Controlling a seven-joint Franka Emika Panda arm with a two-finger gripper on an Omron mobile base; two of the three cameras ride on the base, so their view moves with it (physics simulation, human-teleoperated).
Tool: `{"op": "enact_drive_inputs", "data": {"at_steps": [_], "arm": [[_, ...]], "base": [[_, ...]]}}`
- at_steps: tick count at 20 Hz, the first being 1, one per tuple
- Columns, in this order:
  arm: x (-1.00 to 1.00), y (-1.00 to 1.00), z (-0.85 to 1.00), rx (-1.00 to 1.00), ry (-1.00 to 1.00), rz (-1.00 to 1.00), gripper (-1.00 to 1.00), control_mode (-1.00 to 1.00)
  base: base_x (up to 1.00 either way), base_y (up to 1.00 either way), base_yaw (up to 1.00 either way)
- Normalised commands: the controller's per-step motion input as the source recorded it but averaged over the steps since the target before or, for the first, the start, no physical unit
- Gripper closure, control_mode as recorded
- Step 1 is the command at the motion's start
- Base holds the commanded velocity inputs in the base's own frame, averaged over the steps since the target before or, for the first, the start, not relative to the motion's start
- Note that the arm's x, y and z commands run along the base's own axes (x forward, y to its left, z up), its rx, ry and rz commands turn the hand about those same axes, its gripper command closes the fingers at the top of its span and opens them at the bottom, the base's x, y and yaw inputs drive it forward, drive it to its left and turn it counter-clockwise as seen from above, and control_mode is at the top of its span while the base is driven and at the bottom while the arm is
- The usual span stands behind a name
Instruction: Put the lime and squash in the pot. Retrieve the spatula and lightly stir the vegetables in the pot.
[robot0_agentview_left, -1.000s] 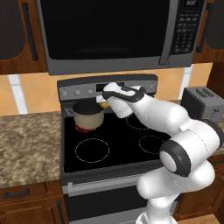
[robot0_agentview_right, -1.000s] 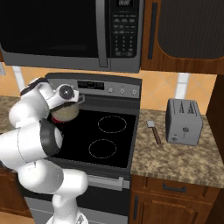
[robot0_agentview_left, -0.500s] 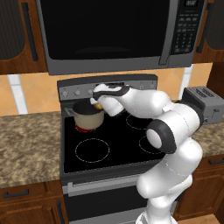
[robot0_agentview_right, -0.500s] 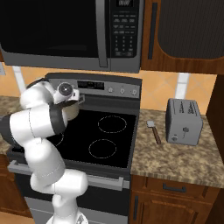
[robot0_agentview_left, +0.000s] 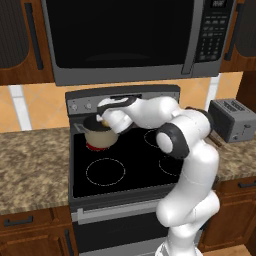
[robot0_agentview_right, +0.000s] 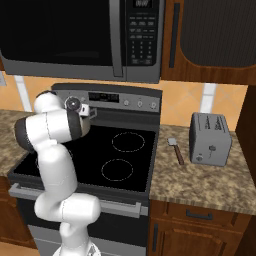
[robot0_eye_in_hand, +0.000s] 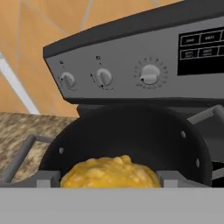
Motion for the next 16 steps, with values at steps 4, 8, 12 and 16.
{"op": "enact_drive_inputs", "data": {"at_steps": [4, 8, 12, 16], "arm": [[0.39, 0.18, -0.23, 0.00, 0.00, 0.00, -1.00, -1.00], [0.29, 0.10, -0.03, 0.00, 0.00, 0.00, -1.00, -1.00], [0.10, 0.11, 0.00, 0.00, 0.00, 0.00, -1.00, -1.00], [0.04, 0.14, 0.00, 0.00, -0.03, 0.00, -1.00, -1.00]], "base": [[0.00, 0.00, 0.00], [0.00, 0.00, 0.00], [0.00, 0.00, 0.00], [0.00, 0.00, 0.00]]}}
